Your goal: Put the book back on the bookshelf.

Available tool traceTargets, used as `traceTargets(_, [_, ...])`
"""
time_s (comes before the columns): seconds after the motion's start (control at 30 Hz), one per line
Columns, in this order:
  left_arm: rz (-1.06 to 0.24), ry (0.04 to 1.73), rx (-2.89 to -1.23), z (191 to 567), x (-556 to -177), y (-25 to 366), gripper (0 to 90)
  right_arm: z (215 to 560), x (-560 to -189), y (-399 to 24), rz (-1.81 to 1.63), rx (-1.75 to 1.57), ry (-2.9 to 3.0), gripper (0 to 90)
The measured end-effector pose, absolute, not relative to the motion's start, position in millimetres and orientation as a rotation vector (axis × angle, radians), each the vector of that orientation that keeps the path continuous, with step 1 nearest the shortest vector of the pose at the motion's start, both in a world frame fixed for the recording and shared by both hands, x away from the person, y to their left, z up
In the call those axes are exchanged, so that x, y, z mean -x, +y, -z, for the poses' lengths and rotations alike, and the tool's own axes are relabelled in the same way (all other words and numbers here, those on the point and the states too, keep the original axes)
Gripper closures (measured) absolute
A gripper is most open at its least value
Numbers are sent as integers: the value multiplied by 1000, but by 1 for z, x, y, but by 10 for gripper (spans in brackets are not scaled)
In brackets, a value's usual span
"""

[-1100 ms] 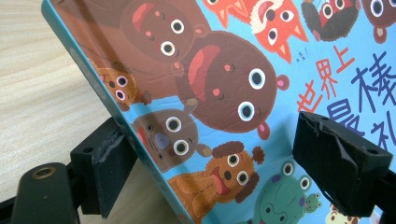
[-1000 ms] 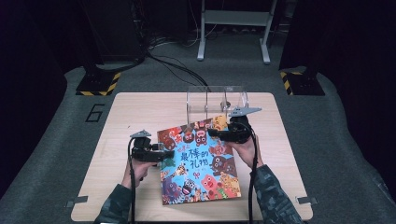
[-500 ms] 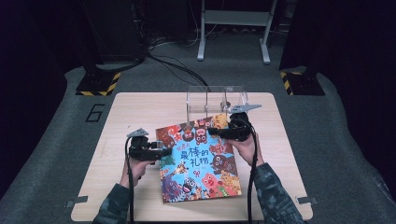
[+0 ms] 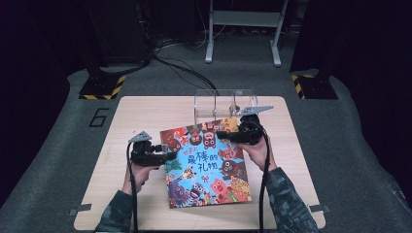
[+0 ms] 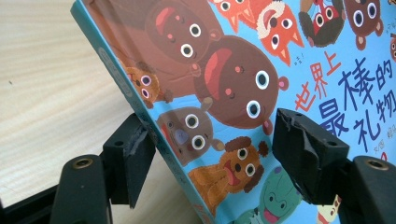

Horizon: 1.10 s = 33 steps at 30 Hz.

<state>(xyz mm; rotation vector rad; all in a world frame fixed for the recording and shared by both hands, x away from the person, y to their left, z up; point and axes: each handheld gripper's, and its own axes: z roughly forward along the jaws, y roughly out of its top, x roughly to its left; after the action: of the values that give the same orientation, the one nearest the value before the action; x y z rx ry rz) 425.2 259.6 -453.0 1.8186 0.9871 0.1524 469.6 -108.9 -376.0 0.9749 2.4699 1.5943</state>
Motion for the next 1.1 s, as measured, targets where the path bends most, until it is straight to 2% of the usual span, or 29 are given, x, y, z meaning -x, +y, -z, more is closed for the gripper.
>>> traceTargets(0.37, [-236, 948, -1831, 439, -420, 263, 373, 371, -469, -111, -1614, -979, 2469, 619])
traceTargets(1.1, [-306, 912, -1794, 427, -414, 271, 460, 368, -468, -108, -1634, -949, 2448, 597])
